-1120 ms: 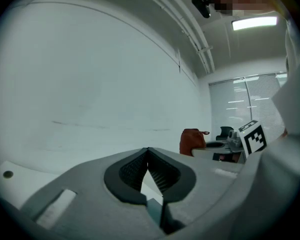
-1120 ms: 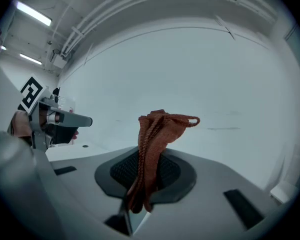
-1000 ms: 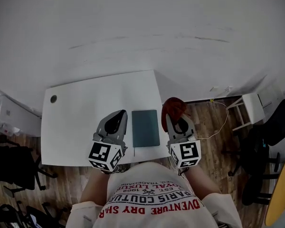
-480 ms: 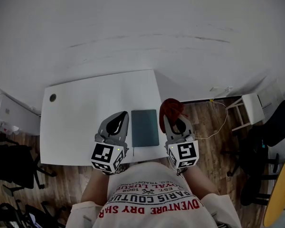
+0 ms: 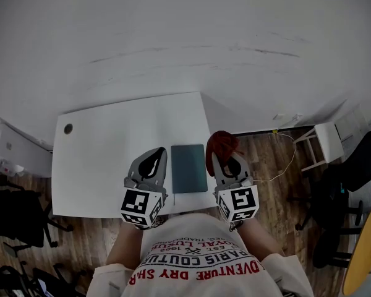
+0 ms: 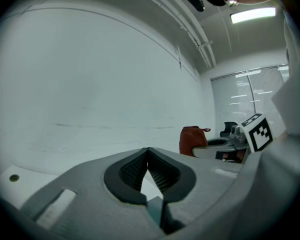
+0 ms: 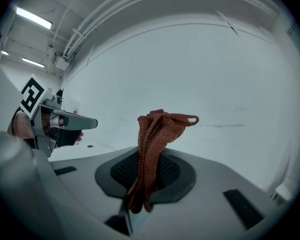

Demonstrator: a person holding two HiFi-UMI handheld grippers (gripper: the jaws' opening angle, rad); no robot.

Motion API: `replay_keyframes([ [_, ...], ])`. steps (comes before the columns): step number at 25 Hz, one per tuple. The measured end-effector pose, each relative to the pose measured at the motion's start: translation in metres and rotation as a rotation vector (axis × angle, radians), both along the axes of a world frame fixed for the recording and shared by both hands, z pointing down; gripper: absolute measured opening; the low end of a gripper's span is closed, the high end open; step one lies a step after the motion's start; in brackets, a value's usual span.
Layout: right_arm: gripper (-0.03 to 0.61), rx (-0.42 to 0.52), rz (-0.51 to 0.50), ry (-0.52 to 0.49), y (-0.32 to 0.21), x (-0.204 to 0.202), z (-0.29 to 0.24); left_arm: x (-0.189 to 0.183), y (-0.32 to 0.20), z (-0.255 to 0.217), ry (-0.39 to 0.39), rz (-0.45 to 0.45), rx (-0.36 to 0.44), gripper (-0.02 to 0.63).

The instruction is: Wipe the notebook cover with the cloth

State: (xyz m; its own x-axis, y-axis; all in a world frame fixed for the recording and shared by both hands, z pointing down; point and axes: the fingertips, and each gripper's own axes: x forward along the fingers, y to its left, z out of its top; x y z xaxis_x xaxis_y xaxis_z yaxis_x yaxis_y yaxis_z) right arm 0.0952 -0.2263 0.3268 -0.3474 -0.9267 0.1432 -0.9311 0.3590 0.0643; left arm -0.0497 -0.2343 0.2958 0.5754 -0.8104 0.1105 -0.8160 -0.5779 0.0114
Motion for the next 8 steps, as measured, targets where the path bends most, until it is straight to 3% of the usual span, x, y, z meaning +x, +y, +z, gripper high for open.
replay_keyframes([
  [8, 0.069, -0.014, -0.005, 0.015, -0.0035, -0.0044, 0.005, 0.0052, -0.0008, 0.0032, -0.005, 0.031, 0.0, 0.011],
])
